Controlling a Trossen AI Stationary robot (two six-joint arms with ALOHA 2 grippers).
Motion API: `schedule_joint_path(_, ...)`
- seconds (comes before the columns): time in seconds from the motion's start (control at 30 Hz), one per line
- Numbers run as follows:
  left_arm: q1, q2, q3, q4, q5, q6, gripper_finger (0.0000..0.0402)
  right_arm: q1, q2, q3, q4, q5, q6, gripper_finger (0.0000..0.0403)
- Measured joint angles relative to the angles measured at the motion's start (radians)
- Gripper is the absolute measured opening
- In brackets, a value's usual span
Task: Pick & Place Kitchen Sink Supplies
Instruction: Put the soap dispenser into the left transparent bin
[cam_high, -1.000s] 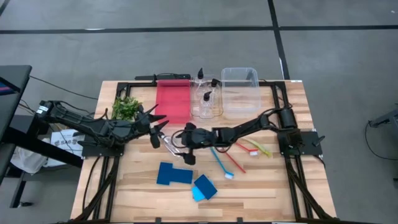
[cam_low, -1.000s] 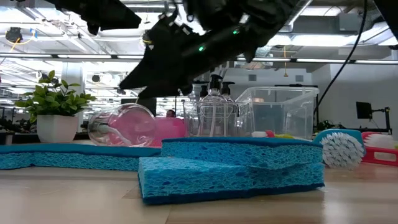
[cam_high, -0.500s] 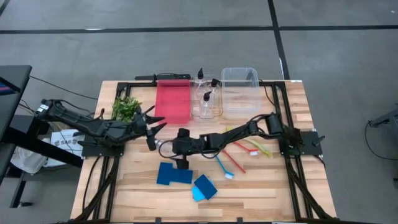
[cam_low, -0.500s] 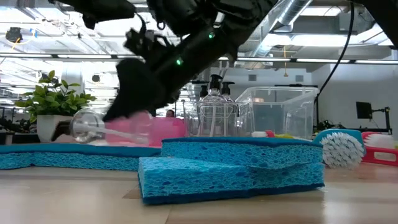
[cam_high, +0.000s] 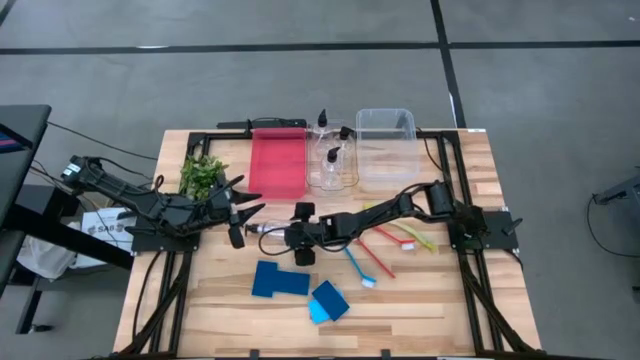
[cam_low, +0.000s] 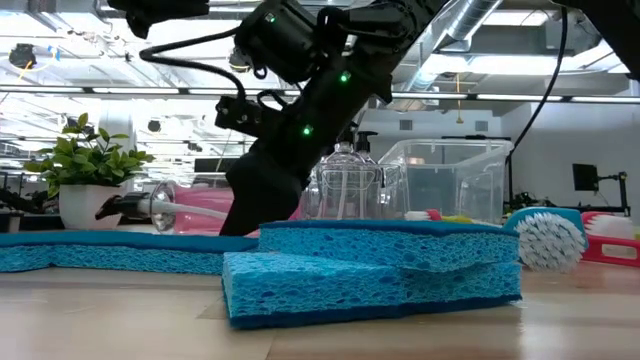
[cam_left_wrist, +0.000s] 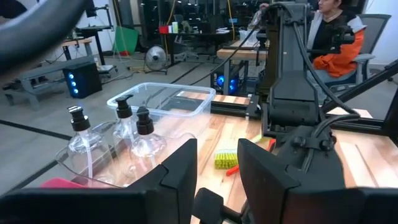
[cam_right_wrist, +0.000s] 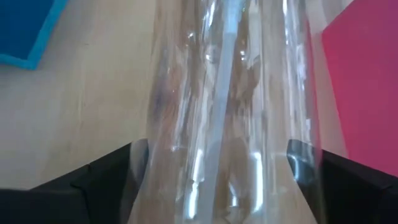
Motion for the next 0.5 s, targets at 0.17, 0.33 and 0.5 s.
schedule_joint_path(0.17, 0.0, 0.0, 0.0, 0.0, 0.0, 0.0, 0.0117, -0.001, -0.002, 0.0, 0.001, 0.003, 0.002, 0.0345)
schedule_joint_path(0.33, 0.0, 0.0, 0.0, 0.0, 0.0, 0.0, 0.0117, -0.001, -0.005, -0.001, 0.0, 0.003, 0.002, 0.0304)
schedule_joint_path(0.5, 0.0, 0.0, 0.0, 0.0, 0.0, 0.0, 0.0117, 0.007, -0.006, -0.001, -0.008, 0.004, -0.004, 0.0314)
